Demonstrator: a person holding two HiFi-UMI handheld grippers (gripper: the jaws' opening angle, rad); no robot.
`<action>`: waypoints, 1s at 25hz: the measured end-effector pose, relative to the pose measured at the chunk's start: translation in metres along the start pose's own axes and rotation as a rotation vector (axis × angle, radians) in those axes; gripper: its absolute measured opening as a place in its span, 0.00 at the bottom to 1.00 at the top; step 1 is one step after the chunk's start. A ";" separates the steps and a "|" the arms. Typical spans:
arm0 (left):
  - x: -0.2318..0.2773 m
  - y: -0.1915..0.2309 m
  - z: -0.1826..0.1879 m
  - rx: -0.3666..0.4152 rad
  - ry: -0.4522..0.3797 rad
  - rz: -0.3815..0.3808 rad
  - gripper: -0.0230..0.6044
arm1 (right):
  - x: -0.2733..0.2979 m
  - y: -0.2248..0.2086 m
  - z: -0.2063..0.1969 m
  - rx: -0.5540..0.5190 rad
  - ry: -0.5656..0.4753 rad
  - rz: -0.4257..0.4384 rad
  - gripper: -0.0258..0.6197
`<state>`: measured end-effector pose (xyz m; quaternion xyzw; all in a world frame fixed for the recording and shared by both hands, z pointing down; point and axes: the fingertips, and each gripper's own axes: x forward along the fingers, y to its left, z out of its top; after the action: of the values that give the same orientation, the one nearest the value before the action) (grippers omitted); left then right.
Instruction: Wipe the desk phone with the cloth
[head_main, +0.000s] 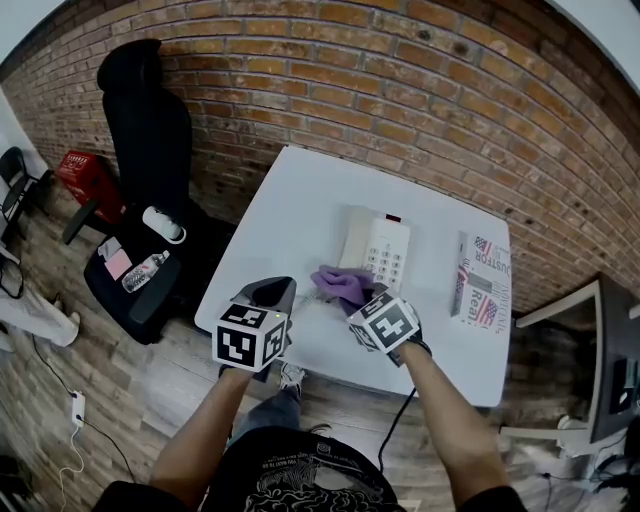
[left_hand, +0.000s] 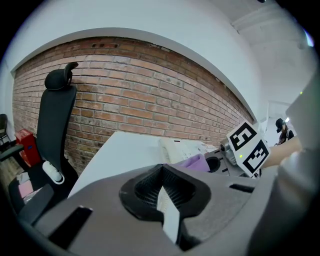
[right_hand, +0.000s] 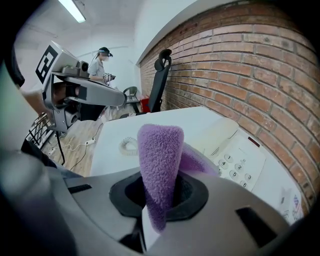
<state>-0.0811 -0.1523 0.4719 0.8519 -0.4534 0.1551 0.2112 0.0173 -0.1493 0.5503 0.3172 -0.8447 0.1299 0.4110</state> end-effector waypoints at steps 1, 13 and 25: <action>0.000 0.000 0.000 0.001 0.001 0.000 0.04 | -0.001 0.000 0.000 -0.003 0.000 0.000 0.11; 0.022 -0.005 0.017 0.032 0.006 -0.035 0.04 | -0.041 -0.038 0.030 -0.023 -0.066 -0.053 0.11; 0.070 0.005 0.046 0.045 0.006 -0.058 0.04 | -0.058 -0.123 0.076 -0.001 -0.130 -0.118 0.11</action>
<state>-0.0444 -0.2276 0.4650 0.8688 -0.4241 0.1617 0.1979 0.0768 -0.2547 0.4526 0.3739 -0.8496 0.0840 0.3624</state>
